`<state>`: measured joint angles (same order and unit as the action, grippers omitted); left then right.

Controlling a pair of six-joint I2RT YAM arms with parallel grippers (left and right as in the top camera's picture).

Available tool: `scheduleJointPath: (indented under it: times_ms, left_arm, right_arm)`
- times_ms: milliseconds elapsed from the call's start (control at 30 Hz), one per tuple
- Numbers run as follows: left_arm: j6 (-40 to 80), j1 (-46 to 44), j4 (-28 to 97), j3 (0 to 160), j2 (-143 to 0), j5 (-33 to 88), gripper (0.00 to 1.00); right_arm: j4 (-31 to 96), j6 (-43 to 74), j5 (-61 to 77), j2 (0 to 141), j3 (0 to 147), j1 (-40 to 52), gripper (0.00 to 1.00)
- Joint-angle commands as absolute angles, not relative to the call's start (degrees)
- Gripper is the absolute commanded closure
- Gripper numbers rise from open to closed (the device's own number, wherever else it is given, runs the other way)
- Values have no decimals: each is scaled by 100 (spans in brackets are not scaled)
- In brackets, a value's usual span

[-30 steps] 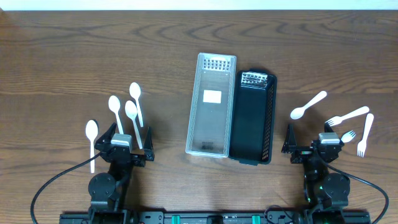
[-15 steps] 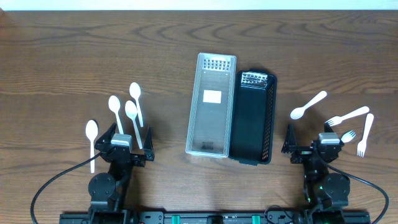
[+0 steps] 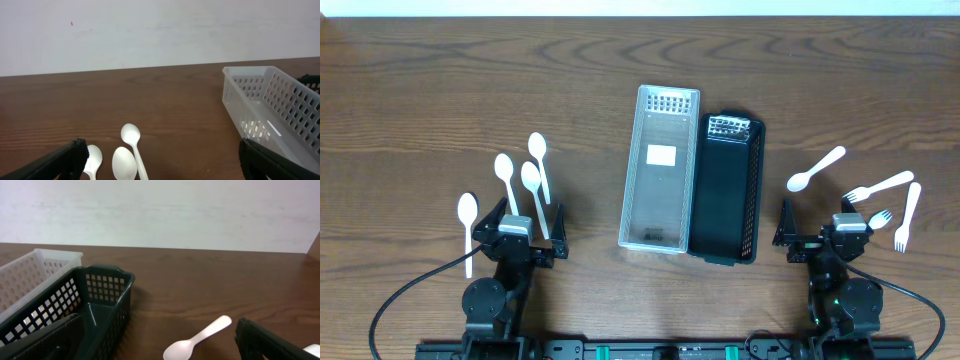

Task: Pack container

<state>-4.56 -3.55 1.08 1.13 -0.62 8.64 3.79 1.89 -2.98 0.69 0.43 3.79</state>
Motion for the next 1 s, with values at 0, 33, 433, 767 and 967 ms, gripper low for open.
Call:
scheduleJointPath:
  times_ms: [0, 33, 433, 767, 967]
  left_arm:
    - [-510, -384, 316, 23, -30, 1033, 2]
    - [-510, -384, 316, 23, -30, 1033, 2]
    - [707, -381, 395, 283, -117, 1026, 2]
    - [1098, -381, 1979, 2904, -2410, 1028, 2]
    - [808, -381, 3701, 5105, -4510, 1024, 2]
  right_arm:
    - [405, 165, -252, 38, 34, 419, 1]
    - [405, 165, -255, 38, 34, 419, 1]
    - [419, 1203, -220, 84, 40, 414, 1]
    - [1533, 2053, -32, 1481, 1483, 373, 1]
    - [3131, 1769, 115, 3354, 3437, 360, 1]
